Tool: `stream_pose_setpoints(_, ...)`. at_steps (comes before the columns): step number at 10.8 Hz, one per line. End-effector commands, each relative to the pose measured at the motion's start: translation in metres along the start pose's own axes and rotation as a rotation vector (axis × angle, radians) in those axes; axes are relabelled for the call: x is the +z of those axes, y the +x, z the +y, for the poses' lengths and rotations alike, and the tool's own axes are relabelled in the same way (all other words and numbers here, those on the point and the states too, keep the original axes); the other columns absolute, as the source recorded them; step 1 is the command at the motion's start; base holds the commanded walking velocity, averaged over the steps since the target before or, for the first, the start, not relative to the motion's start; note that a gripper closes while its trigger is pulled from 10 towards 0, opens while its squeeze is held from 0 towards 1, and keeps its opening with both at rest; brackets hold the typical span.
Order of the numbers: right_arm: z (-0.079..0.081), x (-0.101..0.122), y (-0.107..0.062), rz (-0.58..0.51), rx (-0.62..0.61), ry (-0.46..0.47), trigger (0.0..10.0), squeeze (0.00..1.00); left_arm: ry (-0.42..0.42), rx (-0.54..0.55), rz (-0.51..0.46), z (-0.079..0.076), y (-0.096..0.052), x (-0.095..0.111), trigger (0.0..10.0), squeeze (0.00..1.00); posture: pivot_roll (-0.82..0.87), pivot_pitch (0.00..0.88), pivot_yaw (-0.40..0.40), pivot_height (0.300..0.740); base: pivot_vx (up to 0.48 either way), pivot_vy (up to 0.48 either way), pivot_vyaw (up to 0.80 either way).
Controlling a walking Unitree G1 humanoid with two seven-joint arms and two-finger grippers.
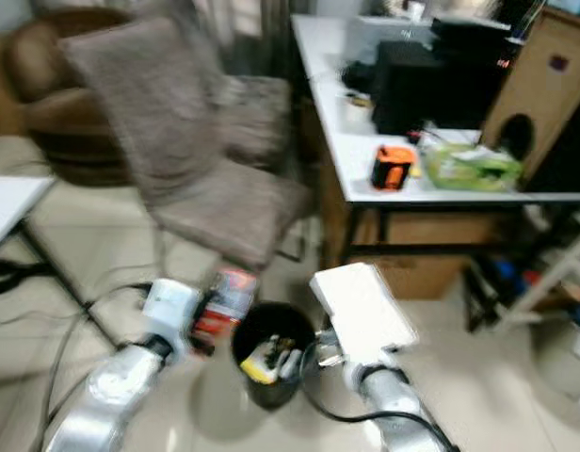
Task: Picking trash to rubbish bin
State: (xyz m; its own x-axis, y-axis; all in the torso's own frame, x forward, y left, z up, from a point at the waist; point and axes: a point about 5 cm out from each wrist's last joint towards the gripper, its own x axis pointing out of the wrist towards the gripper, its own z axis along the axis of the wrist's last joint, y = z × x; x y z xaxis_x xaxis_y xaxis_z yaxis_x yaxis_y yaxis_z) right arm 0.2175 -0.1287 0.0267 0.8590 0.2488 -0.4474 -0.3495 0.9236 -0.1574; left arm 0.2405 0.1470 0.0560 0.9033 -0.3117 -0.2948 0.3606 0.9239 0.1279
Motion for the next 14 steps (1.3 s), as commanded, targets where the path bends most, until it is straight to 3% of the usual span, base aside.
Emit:
stream_pose_setpoints(1, -0.012, -0.001, -0.003, 0.004, -0.040, -0.010, 10.0, 0.00, 0.008, -0.041, -0.022, -0.011, 0.005, 0.006, 10.0, 0.00, -0.11, 0.010, -0.044, 0.740, 0.401, 0.000, 0.00)
stream_pose_setpoints(8, -0.010, -0.006, -0.009, 0.018, -0.037, -0.016, 10.0, 0.00, 0.019, -0.068, -0.015, -0.014, 0.006, 0.002, 10.0, 0.00, -0.13, 0.019, -0.031, 0.740, 0.344, 0.000, 0.00)
stream_pose_setpoints(10, -0.009, -0.008, -0.015, 0.023, -0.038, -0.028, 10.0, 0.00, 0.059, -0.079, 0.056, -0.016, 0.017, -0.010, 10.0, 0.00, -0.15, 0.044, -0.020, 0.740, 0.000, 0.000, 0.00)
stream_pose_setpoints(11, -0.009, -0.009, -0.022, 0.023, -0.034, -0.041, 10.0, 0.00, 0.023, -0.055, 0.083, -0.014, 0.028, -0.016, 10.0, 0.00, -0.16, 0.067, -0.011, 0.740, 0.000, 0.000, 0.00)
stream_pose_setpoints(14, -0.010, -0.011, -0.038, 0.025, -0.023, -0.056, 10.0, 0.00, 0.001, -0.122, 0.091, -0.029, 0.055, -0.017, 10.0, 0.00, -0.20, 0.119, 0.008, 0.740, 0.000, 0.000, 0.00)
